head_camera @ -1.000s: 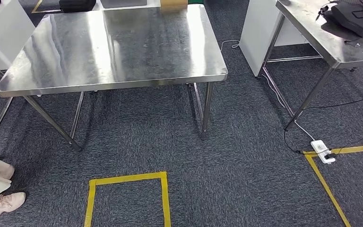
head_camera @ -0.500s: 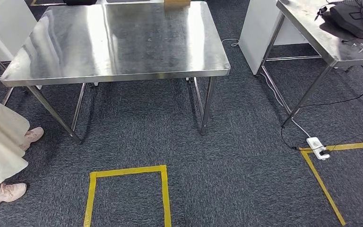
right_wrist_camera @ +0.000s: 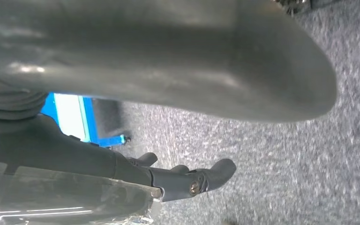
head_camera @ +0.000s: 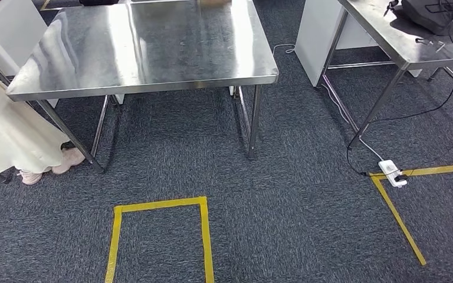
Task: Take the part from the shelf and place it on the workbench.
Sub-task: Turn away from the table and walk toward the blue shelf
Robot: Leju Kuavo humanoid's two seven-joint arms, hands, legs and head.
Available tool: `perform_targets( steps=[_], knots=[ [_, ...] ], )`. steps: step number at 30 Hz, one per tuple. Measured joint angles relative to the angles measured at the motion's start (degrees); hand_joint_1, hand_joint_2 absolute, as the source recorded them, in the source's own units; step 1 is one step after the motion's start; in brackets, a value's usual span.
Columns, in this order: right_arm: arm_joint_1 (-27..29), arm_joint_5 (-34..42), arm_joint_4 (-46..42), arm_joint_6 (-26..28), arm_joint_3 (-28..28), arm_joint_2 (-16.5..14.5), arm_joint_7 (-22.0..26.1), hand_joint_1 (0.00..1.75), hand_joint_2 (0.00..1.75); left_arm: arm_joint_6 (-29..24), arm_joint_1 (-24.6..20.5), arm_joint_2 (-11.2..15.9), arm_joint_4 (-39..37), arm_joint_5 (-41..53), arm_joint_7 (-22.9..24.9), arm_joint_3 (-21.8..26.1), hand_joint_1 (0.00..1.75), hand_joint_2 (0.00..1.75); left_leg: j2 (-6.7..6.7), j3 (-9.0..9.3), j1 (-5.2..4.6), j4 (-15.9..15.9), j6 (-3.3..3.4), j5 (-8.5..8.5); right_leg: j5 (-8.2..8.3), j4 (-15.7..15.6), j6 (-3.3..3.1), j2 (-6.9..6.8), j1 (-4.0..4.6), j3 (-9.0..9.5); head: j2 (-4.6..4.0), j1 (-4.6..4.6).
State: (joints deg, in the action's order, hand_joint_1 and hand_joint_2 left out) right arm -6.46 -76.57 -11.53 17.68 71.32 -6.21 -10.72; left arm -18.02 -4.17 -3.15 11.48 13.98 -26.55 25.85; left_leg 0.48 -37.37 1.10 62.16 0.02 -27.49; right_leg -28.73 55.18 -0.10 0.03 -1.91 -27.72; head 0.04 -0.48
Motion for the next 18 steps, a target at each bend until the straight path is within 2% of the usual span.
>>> perform_targets(
  steps=[1, 2, 3, 4, 5, 7, 8, 9, 11, 13, 15, 17, 18],
  knots=[
    [0.0, 0.0, 0.0, 0.0, 0.0, 0.0, 0.0, 0.0, 0.0, 0.0, 0.1, 0.0, 0.0, 0.0, -0.1, 0.0, 0.0, 0.0, -0.07, -1.38, 0.13, 4.0, -0.25, -3.05, 0.47, 0.0, -0.43, -0.09, 0.11, -0.62, 0.0, -0.1],
    [0.1, 0.1, 0.0, 0.0, 0.0, 0.0, 0.1, 0.0, 0.0, 0.0, 0.1, 0.0, 0.0, 0.0, -0.3, 0.0, 0.0, 0.0, -0.09, -2.53, 0.19, 7.8, -0.47, -5.2, 0.86, 0.0, -0.57, -0.14, 0.2, -1.08, 0.0, -0.14],
    [0.1, 0.1, 0.0, 0.0, 0.0, 0.0, 0.1, 0.0, 0.0, 0.0, 0.1, 0.0, 0.0, 0.0, -0.4, 0.0, 0.0, 0.0, -0.1, -3.09, 0.26, 10.7, -0.67, -6.27, 1.24, 0.1, -0.5, -0.17, 0.25, -1.52, 0.0, -0.15],
    [0.2, 0.1, 0.0, 0.0, 0.0, 0.0, 0.1, 0.0, 0.0, 0.0, 0.2, 0.1, 0.0, 0.0, -0.6, 0.0, 0.0, 0.0, -0.1, -2.63, 0.35, 11.5, -0.82, -6.18, 1.6, 0.1, -0.35, -0.18, 0.24, -1.87, 0.0, -0.15],
    [0.2, 0.2, 0.0, 0.0, 0.0, 0.0, 0.1, 0.0, 0.0, 0.0, 0.2, 0.1, 0.0, 0.0, -0.8, 0.0, 0.0, 0.0, -0.09, -0.96, 0.51, 9.9, -0.95, -5.12, 1.9, 0.2, -0.14, -0.16, 0.18, -2.18, 0.0, -0.16],
    [0.2, 0.3, 0.0, 0.0, 0.0, -0.1, 0.2, 0.0, 0.0, -0.1, 0.2, 0.1, 0.0, 0.0, -0.9, 0.0, 0.0, 0.0, -0.16, 4.74, 0.95, 1.9, -1.11, -2.58, 2.29, 0.5, 0.28, -0.09, 0.11, -2.75, 0.0, -0.2],
    [0.2, 0.4, 0.0, 0.0, 0.0, -0.1, 0.2, 0.0, 0.0, -0.1, 0.2, 0.1, 0.0, 0.0, -1.0, 0.0, 0.0, 0.0, -0.32, 7.13, 1.02, -1.7, -1.02, -1.86, 2.41, 0.8, 0.58, -0.05, 0.22, -3.16, 0.0, -0.22],
    [0.2, 0.4, 0.0, 0.0, 0.0, -0.1, 0.3, 0.0, 0.0, -0.2, 0.1, 0.1, 0.0, 0.0, -1.0, 0.0, 0.0, 0.0, -0.46, 8.51, 1.0, -4.1, -0.84, -1.74, 2.53, 1.0, 0.9, -0.03, 0.42, -3.39, 0.0, -0.2],
    [0.1, 0.5, 0.0, 0.1, 0.0, -0.1, 0.4, 0.0, 0.0, -0.2, 0.2, 0.1, 0.0, 0.0, -1.0, 0.0, 0.0, 0.0, -0.65, 8.65, 0.58, -5.1, -0.02, -1.86, 2.96, 1.0, 1.8, 0.02, 0.82, -3.86, 0.0, -0.09],
    [0.0, 0.6, 0.0, 0.1, 0.0, 0.0, 0.5, 0.0, 0.0, -0.2, 0.2, 0.0, 0.0, 0.1, -1.0, 0.0, 0.0, 0.0, -0.35, 8.29, 0.42, -5.6, 1.29, -1.31, 2.77, 1.7, 2.51, 0.03, 0.96, -4.53, 0.0, 0.05],
    [0.0, 0.7, 0.0, 0.1, 0.0, 0.1, 0.5, 0.0, 0.0, -0.3, 0.2, -0.1, 0.0, 0.2, -1.1, 0.0, 0.0, 0.0, 0.07, 8.03, 0.37, -6.1, 2.43, -0.62, 0.99, 4.6, 2.34, 0.01, 0.96, -6.14, 0.0, 0.23],
    [0.0, 0.8, 0.0, 0.1, 0.0, 0.1, 0.5, 0.0, 0.0, -0.3, 0.2, -0.1, 0.0, 0.3, -1.2, 0.0, 0.0, 0.0, 0.46, 7.57, 0.12, -6.1, 2.93, -0.3, -2.1, 10.7, 1.71, 0.0, 0.87, -9.04, 0.0, 0.41],
    [0.1, 0.8, 0.0, 0.1, 0.0, 0.0, 0.5, 0.0, 0.0, -0.3, 0.2, -0.1, 0.0, 0.3, -1.2, 0.0, 0.0, 0.0, 0.68, 7.32, -0.03, -6.1, 3.06, -0.16, -3.5, 14.3, 1.61, 0.0, 0.84, -10.6, 0.0, 0.47]
  ],
)
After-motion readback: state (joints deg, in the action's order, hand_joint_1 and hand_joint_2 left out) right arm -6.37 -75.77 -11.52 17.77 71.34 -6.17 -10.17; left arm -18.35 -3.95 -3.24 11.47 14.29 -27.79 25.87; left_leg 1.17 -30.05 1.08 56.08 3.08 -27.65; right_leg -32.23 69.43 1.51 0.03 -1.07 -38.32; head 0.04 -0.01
